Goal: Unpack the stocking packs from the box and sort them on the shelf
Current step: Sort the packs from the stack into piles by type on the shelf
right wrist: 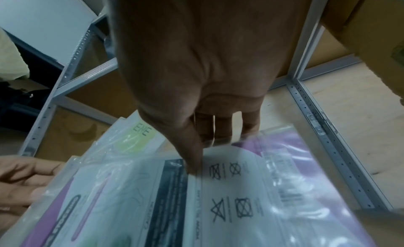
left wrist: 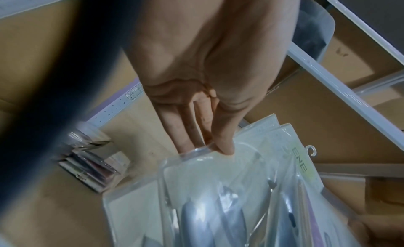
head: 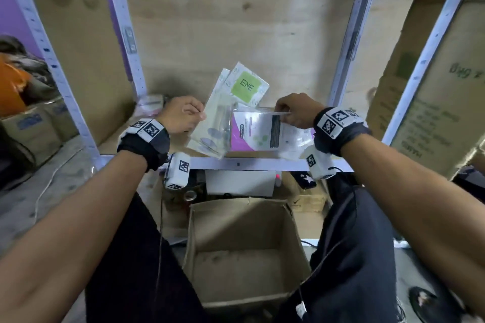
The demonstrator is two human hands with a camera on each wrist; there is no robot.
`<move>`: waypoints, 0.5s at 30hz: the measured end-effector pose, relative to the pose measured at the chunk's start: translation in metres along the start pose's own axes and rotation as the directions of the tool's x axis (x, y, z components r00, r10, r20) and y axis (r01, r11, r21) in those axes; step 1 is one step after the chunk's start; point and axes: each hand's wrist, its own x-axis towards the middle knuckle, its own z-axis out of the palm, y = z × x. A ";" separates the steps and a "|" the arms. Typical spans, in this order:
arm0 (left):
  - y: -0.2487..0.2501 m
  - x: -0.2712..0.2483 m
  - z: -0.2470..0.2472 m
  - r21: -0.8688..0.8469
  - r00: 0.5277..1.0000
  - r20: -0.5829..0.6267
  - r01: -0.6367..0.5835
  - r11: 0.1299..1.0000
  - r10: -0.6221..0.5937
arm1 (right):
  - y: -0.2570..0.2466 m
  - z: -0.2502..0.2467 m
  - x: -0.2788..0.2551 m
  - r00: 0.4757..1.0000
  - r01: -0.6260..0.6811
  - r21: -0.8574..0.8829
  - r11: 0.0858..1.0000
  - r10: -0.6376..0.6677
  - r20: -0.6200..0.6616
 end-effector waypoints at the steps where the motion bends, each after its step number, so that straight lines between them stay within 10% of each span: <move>1: 0.000 0.004 -0.003 -0.017 1.000 -0.016 -0.002 1.000 0.002 | 0.002 -0.001 0.005 1.000 0.001 0.017 1.000 0.000 -0.003; 15: -0.052 0.083 -0.034 -0.279 0.972 -0.194 0.077 0.957 -0.135 | 0.023 0.031 0.124 1.000 -0.010 0.429 0.903 0.012 -0.001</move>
